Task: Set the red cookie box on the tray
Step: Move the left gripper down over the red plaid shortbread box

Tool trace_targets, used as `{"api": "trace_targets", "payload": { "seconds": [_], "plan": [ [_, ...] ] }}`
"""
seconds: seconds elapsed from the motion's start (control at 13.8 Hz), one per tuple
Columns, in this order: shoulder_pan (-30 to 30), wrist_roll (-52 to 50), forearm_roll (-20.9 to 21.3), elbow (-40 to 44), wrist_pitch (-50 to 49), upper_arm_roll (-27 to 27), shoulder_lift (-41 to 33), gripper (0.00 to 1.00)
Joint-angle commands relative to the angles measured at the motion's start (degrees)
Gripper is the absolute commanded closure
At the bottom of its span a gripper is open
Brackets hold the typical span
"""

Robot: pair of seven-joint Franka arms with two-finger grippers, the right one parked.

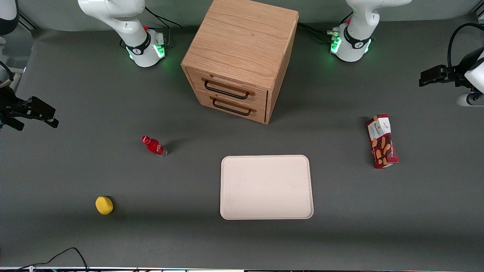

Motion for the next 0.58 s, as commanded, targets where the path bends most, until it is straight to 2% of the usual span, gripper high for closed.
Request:
{"api": "trace_targets", "payload": {
  "seconds": [0.0,0.29,0.44,0.51],
  "plan": [
    [-0.3,1.4,0.9,0.3,-0.5,-0.3,-0.4,0.0],
    [0.3,1.6,1.1,-3.1,1.9,0.3,1.7,0.0],
    [0.4,1.6,1.9,-11.8,12.4,0.3,2.5,0.0],
    [0.4,2.4,2.2,-18.5,21.1,0.4,2.7,0.0]
  ]
}}
